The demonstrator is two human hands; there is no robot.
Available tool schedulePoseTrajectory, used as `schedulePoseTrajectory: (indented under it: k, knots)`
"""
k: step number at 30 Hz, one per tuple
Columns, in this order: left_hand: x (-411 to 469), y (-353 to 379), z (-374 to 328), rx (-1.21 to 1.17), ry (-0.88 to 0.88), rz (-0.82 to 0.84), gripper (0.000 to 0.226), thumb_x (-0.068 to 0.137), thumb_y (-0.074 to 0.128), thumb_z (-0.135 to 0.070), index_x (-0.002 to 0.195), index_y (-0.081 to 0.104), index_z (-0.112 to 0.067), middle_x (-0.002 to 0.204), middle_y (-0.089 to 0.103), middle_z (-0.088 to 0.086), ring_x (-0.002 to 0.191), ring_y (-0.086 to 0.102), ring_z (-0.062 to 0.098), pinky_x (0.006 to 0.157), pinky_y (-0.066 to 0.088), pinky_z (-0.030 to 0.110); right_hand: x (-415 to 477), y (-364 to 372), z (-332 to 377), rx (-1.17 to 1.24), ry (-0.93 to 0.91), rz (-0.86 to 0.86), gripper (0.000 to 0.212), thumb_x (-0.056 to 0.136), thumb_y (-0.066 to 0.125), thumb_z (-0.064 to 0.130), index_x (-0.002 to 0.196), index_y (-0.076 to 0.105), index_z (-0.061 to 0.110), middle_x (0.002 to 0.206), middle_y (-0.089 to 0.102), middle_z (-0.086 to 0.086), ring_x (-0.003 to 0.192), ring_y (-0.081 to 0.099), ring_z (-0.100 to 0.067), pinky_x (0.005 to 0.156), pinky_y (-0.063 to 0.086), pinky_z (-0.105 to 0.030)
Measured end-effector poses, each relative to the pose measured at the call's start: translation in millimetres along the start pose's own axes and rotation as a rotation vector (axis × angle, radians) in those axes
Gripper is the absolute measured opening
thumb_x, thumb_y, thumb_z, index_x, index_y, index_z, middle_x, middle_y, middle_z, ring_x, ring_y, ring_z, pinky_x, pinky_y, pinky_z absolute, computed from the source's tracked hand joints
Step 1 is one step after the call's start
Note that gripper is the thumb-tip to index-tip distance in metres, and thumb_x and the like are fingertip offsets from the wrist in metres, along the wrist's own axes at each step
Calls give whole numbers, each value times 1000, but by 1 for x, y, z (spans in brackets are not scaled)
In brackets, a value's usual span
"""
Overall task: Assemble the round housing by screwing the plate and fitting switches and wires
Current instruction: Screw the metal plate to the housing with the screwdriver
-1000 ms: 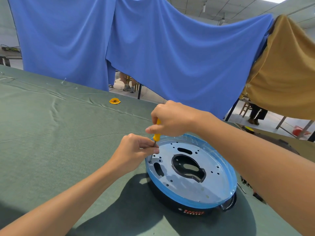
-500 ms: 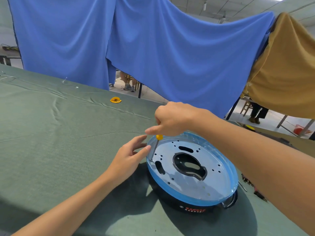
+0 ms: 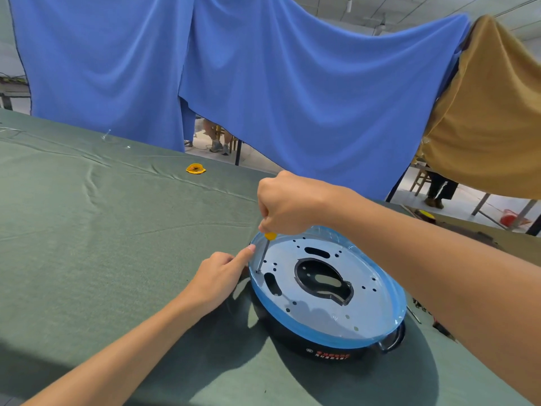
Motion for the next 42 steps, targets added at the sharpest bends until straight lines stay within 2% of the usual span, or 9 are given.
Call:
schedulePoseTrajectory:
  k: [3,5,11,18,23,27,30,35,42]
  knots:
    - [-1,2,-12,18,-197,76,61,83,42,-69,60,63,-17,68,66,-8,68,55,14,65,37,28,-1,2,-4,24,28,-3,34,85,61,12,55,44,10,51,45,-8,54,45,-26,43,28,-23]
    - [-2,2,-20,8,-300,121,39,88,47,-56,75,67,-26,80,68,-6,75,55,12,63,35,28,-3,4,-7,49,45,-13,30,83,60,10,56,47,9,47,49,-7,52,47,-26,42,31,-22]
    - [-7,4,-38,17,-399,176,10,87,55,-22,91,63,-17,86,59,5,80,55,19,55,51,26,-13,7,-14,155,55,0,24,90,57,17,70,62,3,47,61,-5,41,60,-13,46,50,-24]
    - [-21,10,-45,-44,-466,179,31,77,74,-15,104,57,-16,106,57,6,90,57,19,54,53,29,-14,6,-13,211,22,-18,17,90,60,17,81,65,3,48,64,-4,42,61,-12,43,47,-17]
    - [-27,23,-45,-151,-481,41,22,85,67,-7,102,53,-11,99,52,8,88,49,21,72,48,37,-13,6,-12,206,-24,-29,18,91,56,14,84,67,2,47,64,-5,41,51,14,52,55,-26]
    - [-28,25,-49,-234,-517,-13,26,87,61,3,112,54,-5,111,57,15,95,51,27,78,45,42,-12,8,-15,209,-54,-45,19,91,58,16,83,67,1,47,64,-5,37,57,-1,58,59,-32]
    - [-30,26,-53,-309,-541,-27,28,88,57,9,113,54,-3,109,58,16,89,54,26,76,43,40,-13,10,-20,219,-61,-36,21,92,60,20,82,67,3,45,63,-2,42,63,-9,52,56,-25]
    - [-32,27,-57,-354,-540,-31,28,90,53,8,116,54,-1,105,58,17,89,56,29,73,43,40,-13,11,-27,262,-56,-11,20,93,62,24,78,64,11,38,58,6,43,63,-10,36,38,-9]
    - [-32,21,-60,-479,-534,-56,31,84,50,10,112,53,-2,110,57,23,99,60,39,89,49,52,-12,12,-32,308,-80,-33,21,93,63,24,75,63,12,38,57,8,41,62,-8,39,41,-10]
Point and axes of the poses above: each hand's wrist, its own x-axis towards the middle knuckle, its own y-axis out of the palm, z = x × y, the point moved 2 cm from there along x, towards the middle knuckle
